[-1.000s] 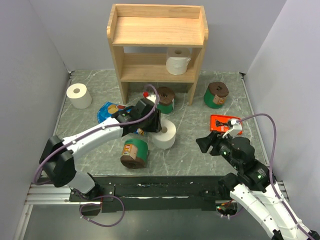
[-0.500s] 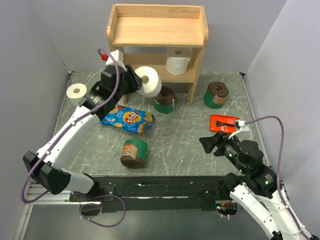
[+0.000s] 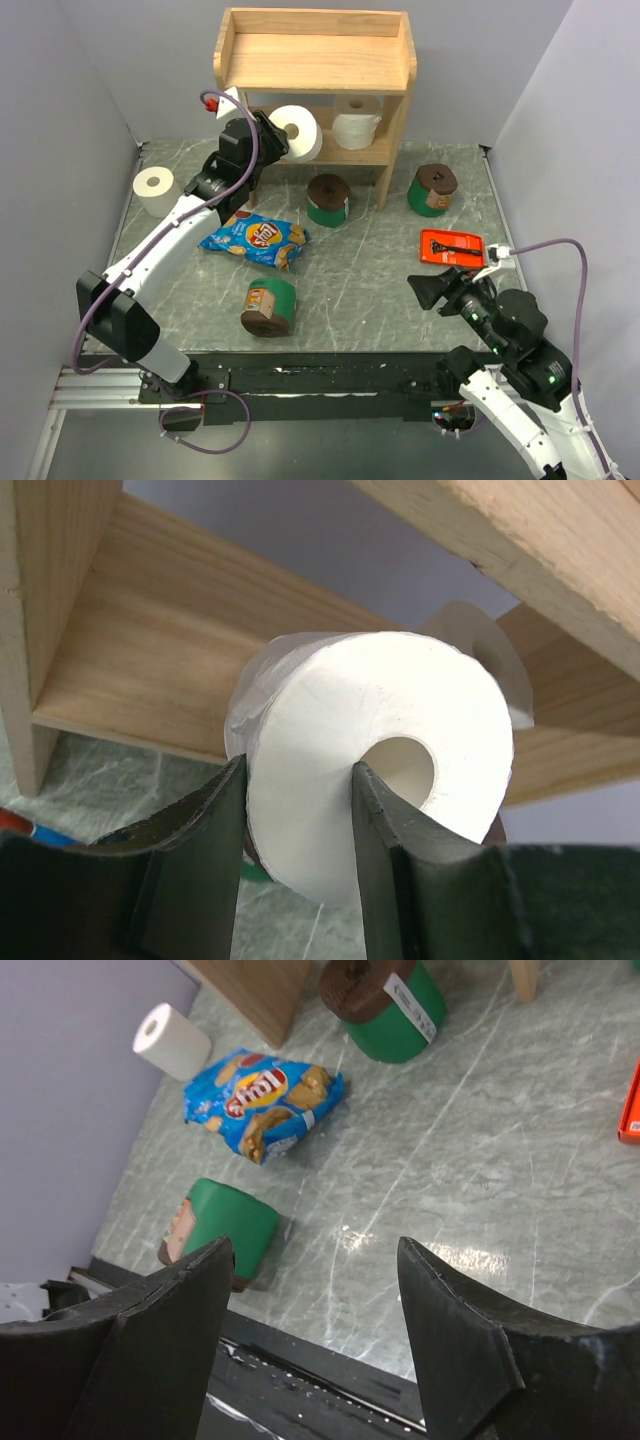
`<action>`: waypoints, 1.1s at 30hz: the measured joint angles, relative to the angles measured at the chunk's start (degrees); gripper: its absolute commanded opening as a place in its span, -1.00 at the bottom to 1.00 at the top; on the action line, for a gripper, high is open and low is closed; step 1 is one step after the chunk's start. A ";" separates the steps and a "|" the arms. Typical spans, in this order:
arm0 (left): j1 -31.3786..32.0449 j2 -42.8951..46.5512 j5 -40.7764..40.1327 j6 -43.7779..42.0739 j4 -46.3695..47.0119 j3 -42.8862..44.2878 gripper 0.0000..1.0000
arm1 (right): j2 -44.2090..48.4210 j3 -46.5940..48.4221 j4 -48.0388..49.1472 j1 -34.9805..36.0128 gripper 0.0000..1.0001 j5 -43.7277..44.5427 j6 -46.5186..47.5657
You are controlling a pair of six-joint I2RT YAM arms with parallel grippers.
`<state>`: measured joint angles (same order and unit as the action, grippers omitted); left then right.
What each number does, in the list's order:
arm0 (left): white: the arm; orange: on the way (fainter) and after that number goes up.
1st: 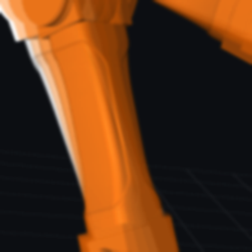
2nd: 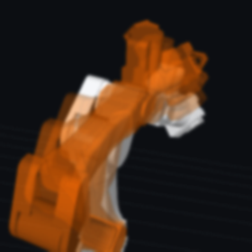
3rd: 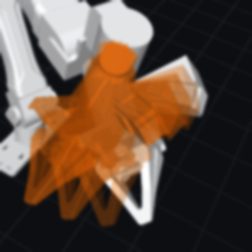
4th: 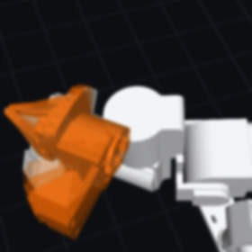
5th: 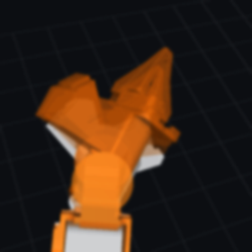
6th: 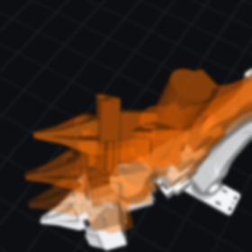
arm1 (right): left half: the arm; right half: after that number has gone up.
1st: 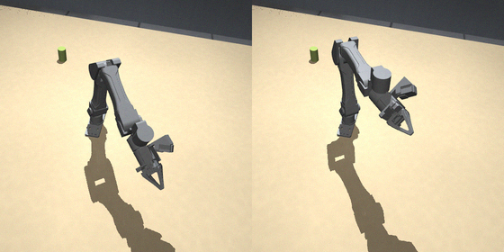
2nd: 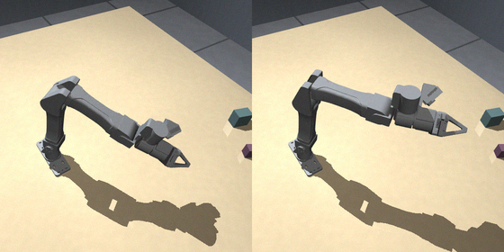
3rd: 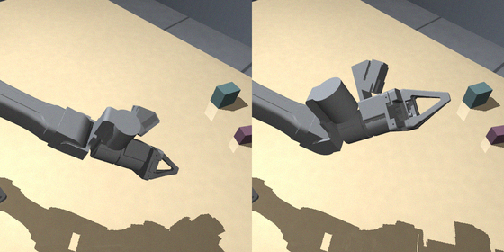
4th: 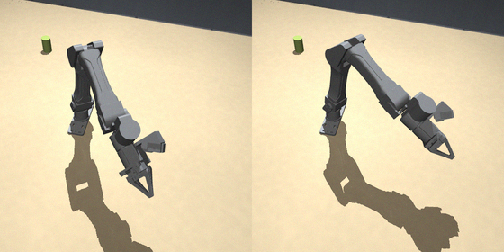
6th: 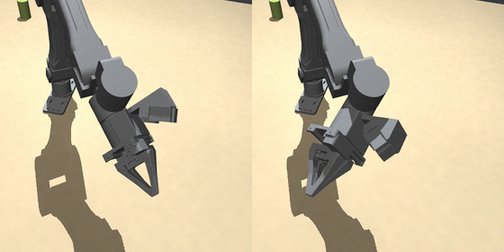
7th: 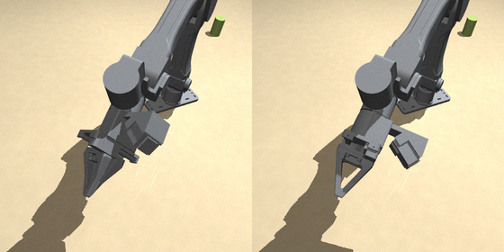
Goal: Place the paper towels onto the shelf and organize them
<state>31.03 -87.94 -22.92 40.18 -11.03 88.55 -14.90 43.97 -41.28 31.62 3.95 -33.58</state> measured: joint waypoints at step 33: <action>-0.09 -11.37 -5.46 4.37 18.21 -1.60 -0.32 | 2.29 3.72 -1.57 0.02 0.47 1.01 -0.44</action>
<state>30.94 -99.31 -28.38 44.56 7.18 86.96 -12.60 47.68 -42.85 31.64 4.95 -34.02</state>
